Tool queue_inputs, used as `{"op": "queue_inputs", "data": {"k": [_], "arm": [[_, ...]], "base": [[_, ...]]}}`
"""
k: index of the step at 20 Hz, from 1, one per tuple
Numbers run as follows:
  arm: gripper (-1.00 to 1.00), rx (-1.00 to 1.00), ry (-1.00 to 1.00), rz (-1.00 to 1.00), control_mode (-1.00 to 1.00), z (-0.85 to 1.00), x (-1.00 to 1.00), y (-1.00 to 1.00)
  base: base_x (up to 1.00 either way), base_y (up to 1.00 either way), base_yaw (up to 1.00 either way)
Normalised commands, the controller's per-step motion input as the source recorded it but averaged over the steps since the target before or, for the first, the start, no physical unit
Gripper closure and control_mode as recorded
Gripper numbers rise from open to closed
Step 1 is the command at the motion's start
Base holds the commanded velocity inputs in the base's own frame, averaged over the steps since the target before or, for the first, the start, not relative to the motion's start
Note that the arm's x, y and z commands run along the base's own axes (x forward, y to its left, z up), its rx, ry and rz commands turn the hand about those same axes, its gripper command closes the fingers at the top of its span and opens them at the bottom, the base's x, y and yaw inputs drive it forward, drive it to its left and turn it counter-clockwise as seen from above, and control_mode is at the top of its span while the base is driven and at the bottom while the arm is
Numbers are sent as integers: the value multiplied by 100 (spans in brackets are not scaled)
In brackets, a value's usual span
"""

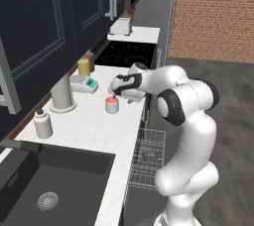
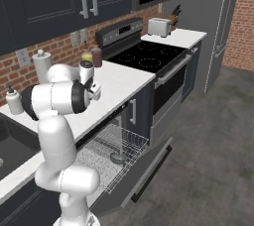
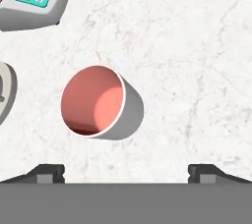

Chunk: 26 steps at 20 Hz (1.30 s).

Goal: Pick up the cup and bowl from the counter, place them in the dishwasher, and close the dishwasher door.

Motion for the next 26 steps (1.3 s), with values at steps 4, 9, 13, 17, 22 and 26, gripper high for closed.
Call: {"op": "queue_inputs", "data": {"k": [4, 9, 13, 17, 22, 26], "arm": [[-100, 0, 0, 0, -100, 0, 30, 0], [-100, -2, 3, 0, -100, -11, 29, 8], [-100, -3, 4, 0, -100, -23, 26, 19], [-100, -2, 3, 0, -100, -19, 7, 6], [-100, 0, 2, 0, -100, -19, 1, 0], [100, -1, 4, 0, -100, -28, 0, 0]], "base": [[0, 0, 0], [0, 0, 0], [0, 0, 0], [0, 0, 0], [0, 0, 0], [0, 0, 0]]}}
